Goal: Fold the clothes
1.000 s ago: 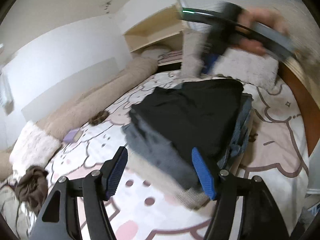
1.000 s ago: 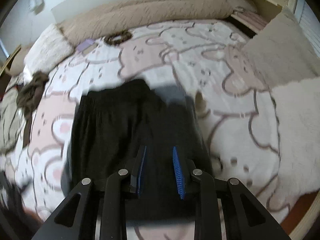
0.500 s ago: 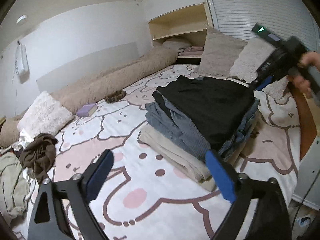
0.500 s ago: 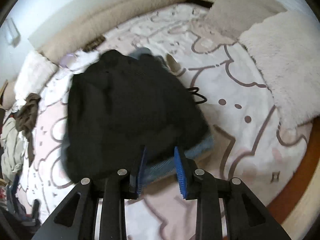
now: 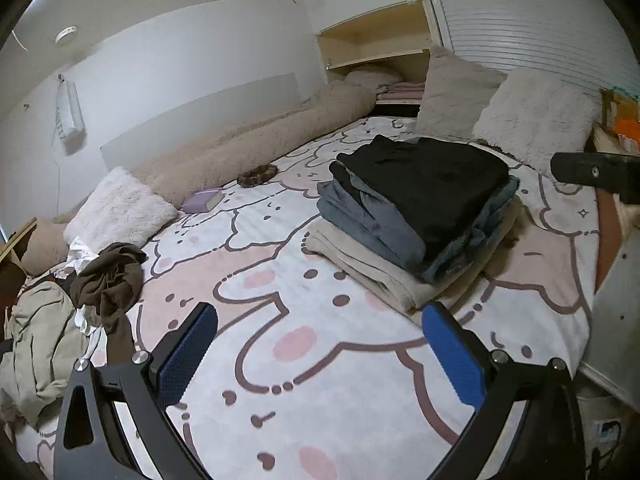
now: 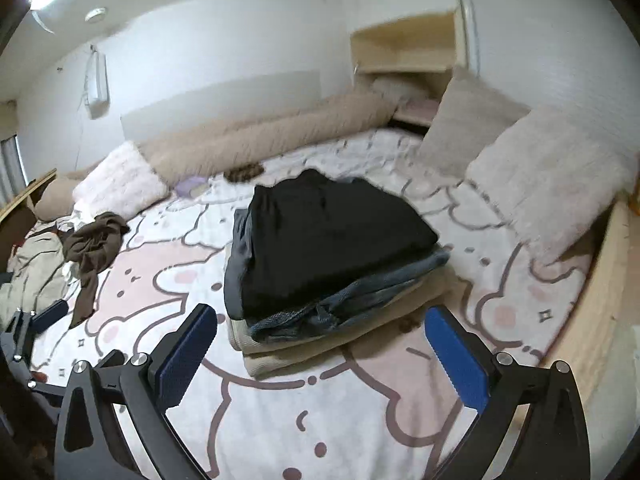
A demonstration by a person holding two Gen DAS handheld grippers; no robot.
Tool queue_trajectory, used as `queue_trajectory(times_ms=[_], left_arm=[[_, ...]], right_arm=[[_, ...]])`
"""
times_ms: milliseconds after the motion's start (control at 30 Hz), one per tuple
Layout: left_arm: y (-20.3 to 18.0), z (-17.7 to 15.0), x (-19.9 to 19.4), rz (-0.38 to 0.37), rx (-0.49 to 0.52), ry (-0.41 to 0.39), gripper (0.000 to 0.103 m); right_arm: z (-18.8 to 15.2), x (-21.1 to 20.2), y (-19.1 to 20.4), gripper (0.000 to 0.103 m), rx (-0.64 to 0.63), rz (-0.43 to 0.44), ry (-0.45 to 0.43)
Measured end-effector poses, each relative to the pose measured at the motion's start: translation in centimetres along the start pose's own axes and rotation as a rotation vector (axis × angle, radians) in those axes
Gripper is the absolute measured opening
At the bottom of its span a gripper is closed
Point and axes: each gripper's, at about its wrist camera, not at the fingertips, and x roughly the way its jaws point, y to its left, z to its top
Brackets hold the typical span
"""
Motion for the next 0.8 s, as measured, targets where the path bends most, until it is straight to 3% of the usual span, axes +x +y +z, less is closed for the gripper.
queue_trajectory(times_ms=[133,300,400,800], left_arm=[[0.2,-0.4,-1.7,0.001,-0.026,0.011,0.103],[1.2,-1.0,-4.4,-0.023,-0.096,-0.008,0.103],[1.9,-1.5,-6.3,0.0,-0.119,-0.038,0.103],[4.1,-2.9,-10.3,0.038,-0.158,-0.059,0.103]], right_arm=[[-1.7,-2.0,1.0,0.103,0.004,-0.016,-0.015],[-3.5,-3.5,2.0,0.103,-0.025,-0.029,0.03],[-4.1,-4.2,1.5,0.103,0.028,0.001,0.063],[-4.4,-7.2,3.5,0.103,-0.094,-0.067,-0.018]])
